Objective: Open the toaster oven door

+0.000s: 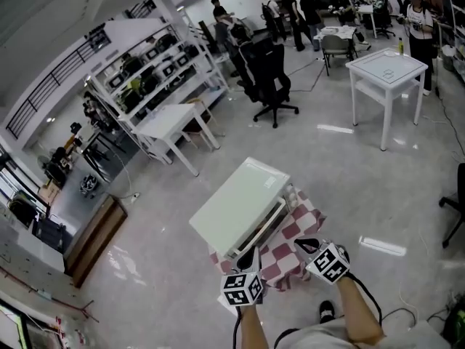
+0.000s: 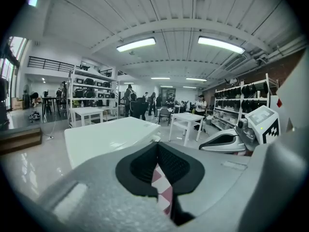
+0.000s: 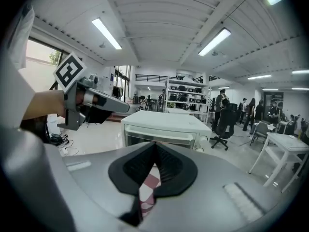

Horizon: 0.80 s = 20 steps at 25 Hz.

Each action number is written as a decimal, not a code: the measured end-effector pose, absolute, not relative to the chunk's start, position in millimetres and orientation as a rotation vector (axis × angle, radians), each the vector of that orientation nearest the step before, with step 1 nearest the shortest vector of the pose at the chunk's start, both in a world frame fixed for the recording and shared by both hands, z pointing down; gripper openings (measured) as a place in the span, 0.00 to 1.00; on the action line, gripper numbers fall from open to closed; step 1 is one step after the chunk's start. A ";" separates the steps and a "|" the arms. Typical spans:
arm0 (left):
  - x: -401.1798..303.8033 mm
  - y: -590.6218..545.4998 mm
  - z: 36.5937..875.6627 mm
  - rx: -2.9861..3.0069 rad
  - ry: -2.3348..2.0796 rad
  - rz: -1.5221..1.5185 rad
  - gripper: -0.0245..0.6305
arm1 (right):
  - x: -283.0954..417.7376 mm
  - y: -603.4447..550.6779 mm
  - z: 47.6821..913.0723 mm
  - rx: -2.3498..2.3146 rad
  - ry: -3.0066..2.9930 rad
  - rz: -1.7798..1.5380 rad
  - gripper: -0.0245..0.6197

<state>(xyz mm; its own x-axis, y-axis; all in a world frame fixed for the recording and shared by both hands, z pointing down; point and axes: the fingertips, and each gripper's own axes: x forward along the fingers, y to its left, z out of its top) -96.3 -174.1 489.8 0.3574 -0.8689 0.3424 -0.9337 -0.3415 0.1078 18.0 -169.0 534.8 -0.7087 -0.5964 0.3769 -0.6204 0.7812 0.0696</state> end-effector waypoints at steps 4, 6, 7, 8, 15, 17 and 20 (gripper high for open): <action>-96.4 -169.8 496.5 2.304 -1.638 0.318 0.05 | 16.9 -174.8 539.1 0.820 -2.608 0.054 0.04; -100.8 -167.8 503.3 2.281 -1.653 0.323 0.05 | 11.1 -177.4 539.7 0.746 -2.617 0.016 0.04; -103.8 -166.6 506.8 2.271 -1.659 0.329 0.05 | 6.5 -178.8 539.7 0.702 -2.618 -0.012 0.04; -106.9 -164.8 510.1 2.260 -1.664 0.333 0.05 | 1.6 -180.0 540.2 0.658 -2.614 -0.041 0.04; -123.1 -148.8 521.5 2.194 -1.685 0.341 0.05 | -19.2 -188.4 553.4 0.428 -2.485 -0.205 0.04; -127.0 -151.2 526.9 2.181 -1.692 0.347 0.05 | -22.8 -196.6 561.8 0.392 -2.445 -0.259 0.04; -137.7 -153.0 539.4 2.151 -1.698 0.358 0.05 | -34.6 -207.8 580.3 0.327 -2.368 -0.370 0.04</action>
